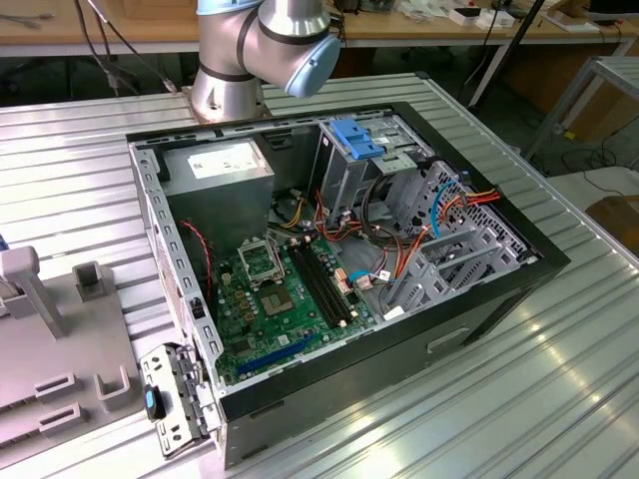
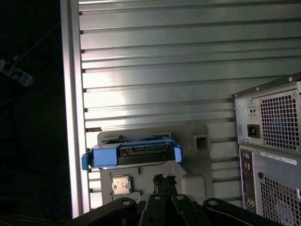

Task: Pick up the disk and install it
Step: 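Reach for the disk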

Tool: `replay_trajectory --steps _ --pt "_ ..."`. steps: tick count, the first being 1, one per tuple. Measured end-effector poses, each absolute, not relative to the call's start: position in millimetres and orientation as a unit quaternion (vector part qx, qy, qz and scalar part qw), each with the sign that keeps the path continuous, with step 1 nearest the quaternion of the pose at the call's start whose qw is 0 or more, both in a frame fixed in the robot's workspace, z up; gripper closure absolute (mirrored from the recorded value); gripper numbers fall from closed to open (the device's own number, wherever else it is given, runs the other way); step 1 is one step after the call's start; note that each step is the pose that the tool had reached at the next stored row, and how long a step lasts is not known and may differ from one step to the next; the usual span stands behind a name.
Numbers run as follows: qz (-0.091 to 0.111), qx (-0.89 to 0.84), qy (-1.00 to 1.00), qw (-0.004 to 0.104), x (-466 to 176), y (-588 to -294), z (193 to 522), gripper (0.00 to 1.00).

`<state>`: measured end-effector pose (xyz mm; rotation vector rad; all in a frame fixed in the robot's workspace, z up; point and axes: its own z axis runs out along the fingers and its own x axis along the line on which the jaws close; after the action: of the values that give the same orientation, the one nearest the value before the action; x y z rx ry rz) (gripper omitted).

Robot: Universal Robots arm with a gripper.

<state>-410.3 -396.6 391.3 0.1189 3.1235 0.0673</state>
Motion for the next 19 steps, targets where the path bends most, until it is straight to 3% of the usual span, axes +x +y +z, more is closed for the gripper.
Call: replay_trajectory --steps 5,19 --pt "0.021 0.037 0.999 -0.009 -418 -391 391 0.89" --pt "0.021 0.024 0.999 -0.016 -465 -387 378 0.89"
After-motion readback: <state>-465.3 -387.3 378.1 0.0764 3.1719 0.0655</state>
